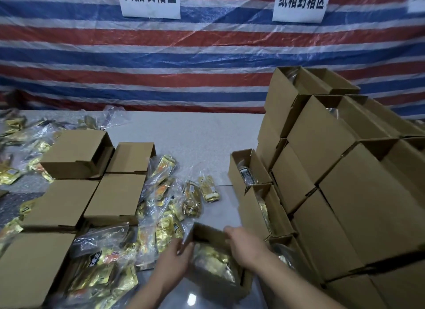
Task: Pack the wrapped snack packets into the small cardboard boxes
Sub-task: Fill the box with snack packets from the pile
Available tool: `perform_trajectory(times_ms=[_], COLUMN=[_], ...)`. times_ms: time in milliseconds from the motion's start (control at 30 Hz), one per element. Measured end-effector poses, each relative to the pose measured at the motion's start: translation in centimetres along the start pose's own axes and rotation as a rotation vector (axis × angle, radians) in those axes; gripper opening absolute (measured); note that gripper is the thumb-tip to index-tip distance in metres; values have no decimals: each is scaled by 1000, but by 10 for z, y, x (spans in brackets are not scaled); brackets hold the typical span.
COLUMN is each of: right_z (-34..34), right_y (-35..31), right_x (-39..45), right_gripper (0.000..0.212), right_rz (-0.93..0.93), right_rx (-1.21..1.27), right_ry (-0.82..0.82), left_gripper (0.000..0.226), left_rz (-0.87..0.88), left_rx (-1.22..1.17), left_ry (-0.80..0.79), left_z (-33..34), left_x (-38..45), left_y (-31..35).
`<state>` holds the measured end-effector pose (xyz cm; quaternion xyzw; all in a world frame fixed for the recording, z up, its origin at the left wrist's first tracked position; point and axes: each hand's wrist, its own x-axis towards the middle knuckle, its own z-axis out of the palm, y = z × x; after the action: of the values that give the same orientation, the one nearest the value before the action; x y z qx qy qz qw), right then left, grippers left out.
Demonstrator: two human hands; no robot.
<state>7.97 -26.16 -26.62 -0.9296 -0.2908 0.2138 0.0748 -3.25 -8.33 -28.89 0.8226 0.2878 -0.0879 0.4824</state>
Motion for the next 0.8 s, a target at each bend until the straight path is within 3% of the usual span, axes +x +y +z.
perform_trajectory(times_ms=[100, 133, 200, 300, 433, 633, 800], right_z=[-63, -83, -117, -149, -164, -188, -203], right_y=[7, 11, 21, 38, 55, 68, 67], right_x=[-8, -10, -13, -13, -9, 24, 60], right_gripper=[13, 15, 13, 8, 11, 30, 50], right_rz=[84, 116, 185, 310, 443, 498, 448], right_rx=[47, 59, 89, 87, 101, 224, 397], right_ry=[194, 261, 360, 399, 381, 445, 526], left_gripper=[76, 91, 100, 76, 12, 40, 52], left_rz=[75, 86, 103, 82, 98, 109, 96], left_rx=[-253, -352, -494, -512, -446, -289, -339], left_ry=[135, 106, -18, -215, -277, -260, -270], left_z=[-18, -19, -11, 10, 34, 39, 35], left_x=[3, 3, 7, 16, 39, 97, 140], left_y=[59, 82, 125, 181, 230, 264, 287])
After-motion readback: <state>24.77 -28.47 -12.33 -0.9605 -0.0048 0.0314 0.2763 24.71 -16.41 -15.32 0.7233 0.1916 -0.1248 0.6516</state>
